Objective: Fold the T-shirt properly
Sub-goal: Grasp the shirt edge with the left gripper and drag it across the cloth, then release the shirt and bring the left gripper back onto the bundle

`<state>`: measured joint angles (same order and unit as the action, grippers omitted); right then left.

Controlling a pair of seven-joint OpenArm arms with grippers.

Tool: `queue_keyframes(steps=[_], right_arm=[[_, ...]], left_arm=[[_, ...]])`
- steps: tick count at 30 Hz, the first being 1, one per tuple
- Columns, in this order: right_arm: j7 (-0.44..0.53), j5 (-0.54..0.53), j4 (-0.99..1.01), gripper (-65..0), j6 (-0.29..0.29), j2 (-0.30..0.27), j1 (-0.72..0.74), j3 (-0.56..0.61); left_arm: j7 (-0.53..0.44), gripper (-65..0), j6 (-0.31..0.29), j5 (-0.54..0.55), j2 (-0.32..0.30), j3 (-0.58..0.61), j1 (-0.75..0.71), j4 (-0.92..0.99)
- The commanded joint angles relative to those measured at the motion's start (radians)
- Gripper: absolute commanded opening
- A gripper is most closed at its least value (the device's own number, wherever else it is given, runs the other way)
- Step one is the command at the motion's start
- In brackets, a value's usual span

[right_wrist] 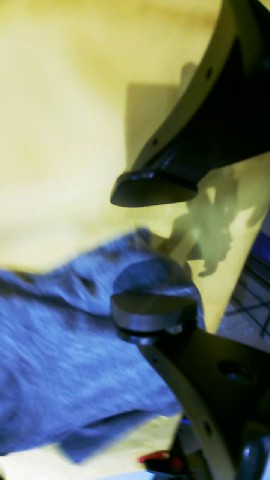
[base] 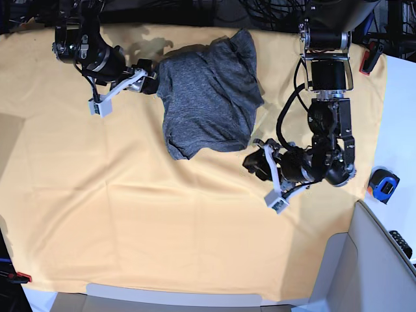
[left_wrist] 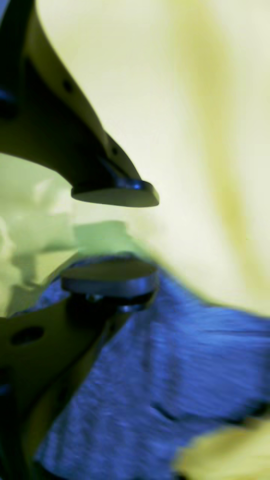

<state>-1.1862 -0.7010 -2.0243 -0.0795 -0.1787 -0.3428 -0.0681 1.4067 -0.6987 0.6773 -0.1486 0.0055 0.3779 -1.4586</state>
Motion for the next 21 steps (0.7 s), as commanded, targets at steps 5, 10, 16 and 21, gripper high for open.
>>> queue_keyframes(steps=[5,10,16,21], right_arm=[[0.013,-0.007,-0.023,-29.1,0.004,0.006,0.043,-0.1],[0.015,-0.007,-0.023,-32.0,0.004,0.006,0.089,-0.109],[0.015,-0.009,-0.02,-65.0,0.01,0.04,0.121,-0.1],[0.048,-0.049,-0.017,-65.0,0.011,0.041,0.138,-0.026]], left_arm=[[-0.01,-39.7,0.001,0.017,-0.004,-0.112,-0.053,-0.192],[-0.01,-43.4,0.001,0.022,0.002,-0.111,-0.187,-0.373],[-0.01,-65.0,0.001,0.023,0.001,0.049,-0.353,-0.568],[-0.01,-65.0,0.001,0.017,0.005,0.175,-0.434,-0.586]])
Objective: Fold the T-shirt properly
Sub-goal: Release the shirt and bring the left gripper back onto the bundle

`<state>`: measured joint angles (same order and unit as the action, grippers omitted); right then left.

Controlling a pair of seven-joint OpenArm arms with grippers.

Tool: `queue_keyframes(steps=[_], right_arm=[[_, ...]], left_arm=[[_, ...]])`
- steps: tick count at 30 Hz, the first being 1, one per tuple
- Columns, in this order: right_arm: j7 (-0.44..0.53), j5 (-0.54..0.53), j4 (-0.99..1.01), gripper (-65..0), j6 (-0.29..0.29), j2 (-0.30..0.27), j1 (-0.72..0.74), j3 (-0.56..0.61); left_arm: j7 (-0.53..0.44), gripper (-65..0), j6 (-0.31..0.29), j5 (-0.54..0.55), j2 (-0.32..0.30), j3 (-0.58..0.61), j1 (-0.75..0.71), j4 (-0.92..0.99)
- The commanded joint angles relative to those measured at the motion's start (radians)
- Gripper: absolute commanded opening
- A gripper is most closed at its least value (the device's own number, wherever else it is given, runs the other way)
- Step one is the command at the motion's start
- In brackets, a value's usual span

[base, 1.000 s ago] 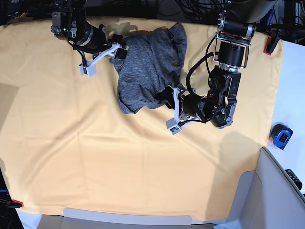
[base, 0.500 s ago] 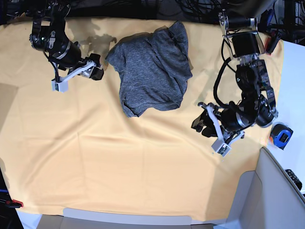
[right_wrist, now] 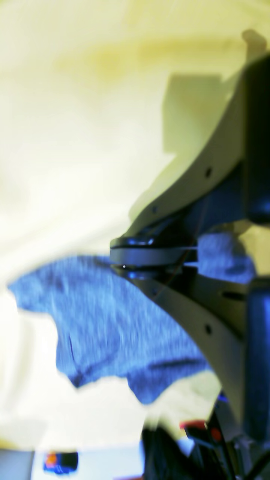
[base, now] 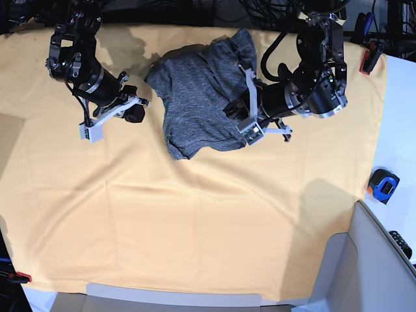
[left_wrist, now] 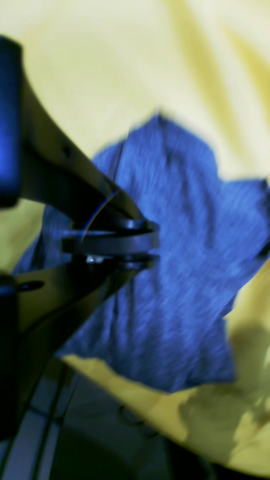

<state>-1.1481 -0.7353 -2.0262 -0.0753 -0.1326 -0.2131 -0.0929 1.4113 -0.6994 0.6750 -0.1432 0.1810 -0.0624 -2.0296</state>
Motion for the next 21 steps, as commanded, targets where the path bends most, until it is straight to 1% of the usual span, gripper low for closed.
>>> queue_keyframes(steps=[1,3,5,8,12,16,18,21], right_arm=[[0.018,-0.023,-0.015,-65.0,0.007,-0.005,0.01,0.02],[0.023,-0.039,-0.015,-65.0,0.007,-0.005,0.013,0.051],[0.023,-0.043,-0.015,-65.0,0.009,0.011,0.014,0.074],[0.02,-0.037,-0.014,-65.0,0.009,0.034,0.014,0.111],[0.018,-0.034,0.009,-65.0,0.009,0.034,0.017,0.157],[0.015,-0.031,0.103,-65.0,0.007,0.029,0.051,0.195],[0.015,-0.007,0.138,-65.0,0.006,0.027,0.065,0.213],[0.013,0.052,0.149,-65.0,0.002,0.027,0.071,0.232]], left_arm=[[-0.015,-65.0,0.001,0.018,0.0,0.027,-0.007,-0.013],[-0.015,-65.0,0.001,0.015,0.0,0.058,-0.026,-0.012],[-0.015,-65.0,0.001,0.012,0.0,0.07,-0.041,-0.012],[-0.015,-65.0,0.001,-0.039,-0.005,0.101,-0.072,-0.012],[-0.015,-65.0,0.001,-0.137,-0.006,0.151,-0.121,-0.012],[-0.015,-65.0,0.001,-0.268,-0.008,0.186,-0.178,-0.012],[-0.015,-65.0,0.001,-0.334,-0.016,0.188,-0.201,-0.012],[-0.028,-65.0,0.001,-0.395,-0.034,0.188,-0.225,-0.013]])
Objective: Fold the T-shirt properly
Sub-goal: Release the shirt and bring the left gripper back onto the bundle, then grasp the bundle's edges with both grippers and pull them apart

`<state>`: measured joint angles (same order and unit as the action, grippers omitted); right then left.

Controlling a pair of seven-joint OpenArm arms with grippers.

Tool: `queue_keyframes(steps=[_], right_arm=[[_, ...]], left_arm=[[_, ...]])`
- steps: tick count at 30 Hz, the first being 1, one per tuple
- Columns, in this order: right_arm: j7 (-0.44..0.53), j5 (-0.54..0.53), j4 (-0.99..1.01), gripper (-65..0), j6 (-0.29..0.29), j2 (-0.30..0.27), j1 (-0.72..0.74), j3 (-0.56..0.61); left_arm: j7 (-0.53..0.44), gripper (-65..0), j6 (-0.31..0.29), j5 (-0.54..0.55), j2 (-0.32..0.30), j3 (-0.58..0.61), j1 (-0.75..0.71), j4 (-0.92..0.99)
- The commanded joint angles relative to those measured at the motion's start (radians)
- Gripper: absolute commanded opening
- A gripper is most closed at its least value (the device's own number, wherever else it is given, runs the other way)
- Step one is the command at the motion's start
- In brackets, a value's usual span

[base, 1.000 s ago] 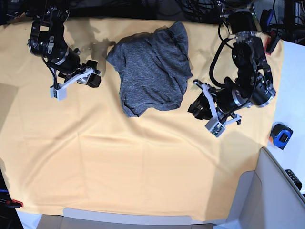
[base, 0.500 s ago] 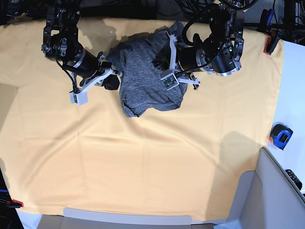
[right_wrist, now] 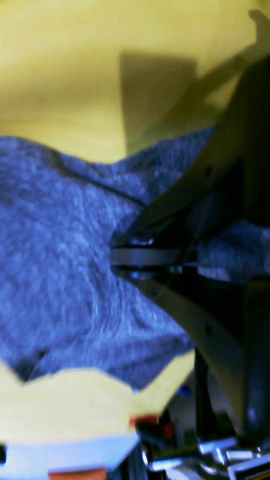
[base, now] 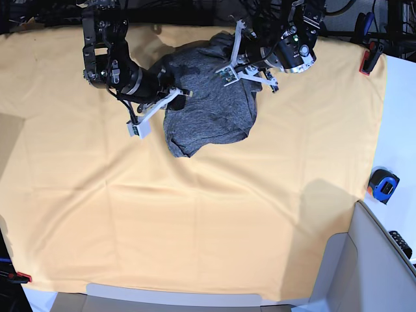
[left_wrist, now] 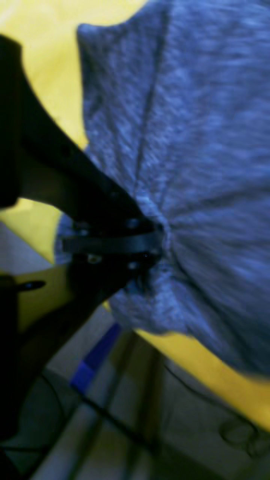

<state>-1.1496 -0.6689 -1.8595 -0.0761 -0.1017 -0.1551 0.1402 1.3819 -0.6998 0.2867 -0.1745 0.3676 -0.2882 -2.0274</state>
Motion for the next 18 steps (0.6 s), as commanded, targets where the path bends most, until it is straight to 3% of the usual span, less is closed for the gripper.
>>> queue_keyframes(steps=[1,6,11,18], right_arm=[[0.0,0.016,-0.018,-65.0,0.003,-0.003,0.018,0.003],[-0.039,0.16,-0.018,-65.0,0.003,0.001,0.036,0.003],[-0.039,0.229,-0.025,-65.0,0.002,0.0,0.05,-0.023],[-0.031,0.189,-0.182,-65.0,0.009,0.017,0.038,-0.187]], left_arm=[[-0.005,-65.0,0.002,-0.022,-0.015,0.001,0.001,-0.016],[-0.008,-65.0,0.002,-0.045,-0.079,-0.006,0.001,-0.016],[-0.009,-65.0,0.002,-0.045,-0.155,-0.018,0.002,-0.02],[-0.048,-65.0,0.002,-0.042,-0.138,-0.123,0.001,-0.06]])
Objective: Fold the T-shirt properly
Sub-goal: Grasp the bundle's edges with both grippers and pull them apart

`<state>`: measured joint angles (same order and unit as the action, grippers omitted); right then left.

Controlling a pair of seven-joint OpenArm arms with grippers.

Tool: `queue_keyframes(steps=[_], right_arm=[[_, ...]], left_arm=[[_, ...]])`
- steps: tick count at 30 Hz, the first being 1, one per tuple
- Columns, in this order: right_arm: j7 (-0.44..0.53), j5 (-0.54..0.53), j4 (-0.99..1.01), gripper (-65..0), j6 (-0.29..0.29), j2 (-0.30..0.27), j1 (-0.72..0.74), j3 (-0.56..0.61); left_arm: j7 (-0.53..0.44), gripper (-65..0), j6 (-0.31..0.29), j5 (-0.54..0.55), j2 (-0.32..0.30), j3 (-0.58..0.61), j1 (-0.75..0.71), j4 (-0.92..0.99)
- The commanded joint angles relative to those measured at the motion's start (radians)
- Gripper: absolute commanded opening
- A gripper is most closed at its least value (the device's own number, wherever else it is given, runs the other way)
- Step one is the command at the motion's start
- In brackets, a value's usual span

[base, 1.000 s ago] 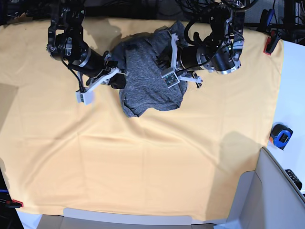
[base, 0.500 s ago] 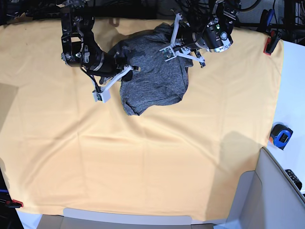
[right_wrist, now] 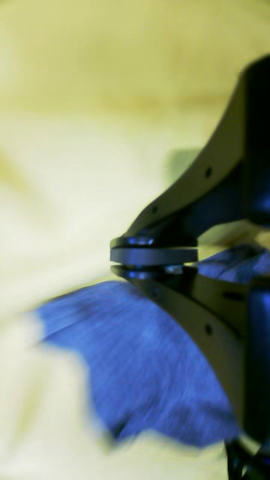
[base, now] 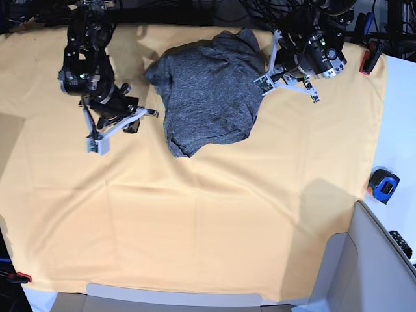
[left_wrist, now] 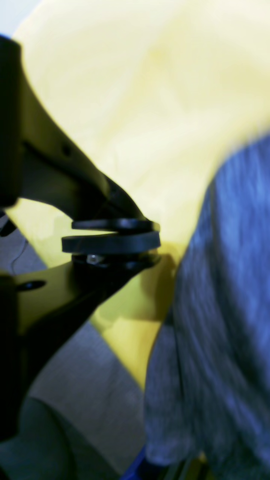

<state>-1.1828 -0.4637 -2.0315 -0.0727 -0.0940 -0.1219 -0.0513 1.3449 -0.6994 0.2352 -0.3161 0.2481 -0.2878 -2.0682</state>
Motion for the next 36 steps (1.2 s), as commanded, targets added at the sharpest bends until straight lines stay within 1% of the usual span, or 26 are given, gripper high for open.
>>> queue_keyframes(steps=[1,2,3,4,5,7,9,12,18,20,23,26,29,31,32,35,36], right_arm=[[0.02,-0.06,-0.013,-65.0,0.007,0.01,0.0,-0.012],[0.036,-0.116,-0.013,-65.0,0.015,0.001,-0.014,-0.032],[0.044,-0.168,-0.013,-65.0,0.035,-0.003,-0.026,-0.043],[0.047,-0.218,-0.013,-65.0,0.07,-0.005,-0.037,-0.049],[0.045,-0.266,-0.008,-65.0,0.119,-0.003,-0.048,-0.054],[0.044,-0.313,-0.007,-65.0,0.192,-0.005,-0.072,-0.049],[0.027,-0.344,-0.008,-65.0,0.241,-0.01,-0.095,-0.048],[-0.016,-0.359,-0.008,-65.0,0.268,-0.01,-0.103,-0.048],[-0.016,-0.361,-0.008,-65.0,0.27,-0.011,-0.117,-0.04],[-0.016,-0.363,-0.008,-65.0,0.27,-0.02,-0.117,-0.005],[-0.016,-0.363,-0.008,-65.0,0.27,-0.036,-0.117,0.066],[-0.016,-0.356,-0.008,-65.0,0.27,-0.036,-0.117,0.113],[-0.016,-0.356,-0.008,-65.0,0.27,-0.037,-0.117,0.123],[-0.018,-0.359,-0.008,-65.0,0.271,-0.065,-0.118,0.129],[-0.018,-0.361,-0.008,-65.0,0.276,-0.079,-0.121,0.136],[-0.022,-0.361,-0.007,-65.0,0.317,-0.115,-0.138,0.143],[-0.047,-0.359,-0.007,-65.0,0.325,-0.122,-0.138,0.144]], left_arm=[[-0.041,-65.0,0.001,0.01,0.019,-0.013,-0.008,-0.019],[-0.074,-65.0,0.001,0.01,0.028,-0.02,-0.034,-0.019],[-0.106,-65.0,0.001,0.011,0.033,-0.022,-0.058,-0.021],[-0.144,-65.0,0.001,0.013,0.039,-0.017,-0.078,-0.024],[-0.193,-65.0,0.001,0.014,0.047,-0.017,-0.101,-0.024],[-0.27,-65.0,0.001,0.014,0.056,0.001,-0.132,-0.024],[-0.336,-65.0,0.001,0.014,0.059,0.035,-0.158,-0.025],[-0.416,-65.0,0.001,0.014,0.061,0.058,-0.167,-0.025],[-0.531,-65.0,0.001,0.014,0.061,0.059,-0.159,-0.025],[-0.559,-65.0,0.001,0.014,0.064,0.061,-0.159,-0.025],[-0.574,-65.0,0.001,0.014,0.105,0.064,-0.158,-0.025],[-0.58,-65.0,0.001,0.014,0.151,0.075,-0.155,-0.025],[-0.572,-65.0,0.001,0.014,0.157,0.133,-0.143,-0.025],[-0.571,-65.0,0.001,0.013,0.157,0.178,-0.146,-0.025],[-0.562,-65.0,0.001,0.01,0.157,0.19,-0.146,-0.025],[-0.477,-65.0,0.001,0.01,0.162,0.199,-0.139,-0.024],[-0.46,-65.0,0.001,0.01,0.162,0.196,-0.139,-0.024]])
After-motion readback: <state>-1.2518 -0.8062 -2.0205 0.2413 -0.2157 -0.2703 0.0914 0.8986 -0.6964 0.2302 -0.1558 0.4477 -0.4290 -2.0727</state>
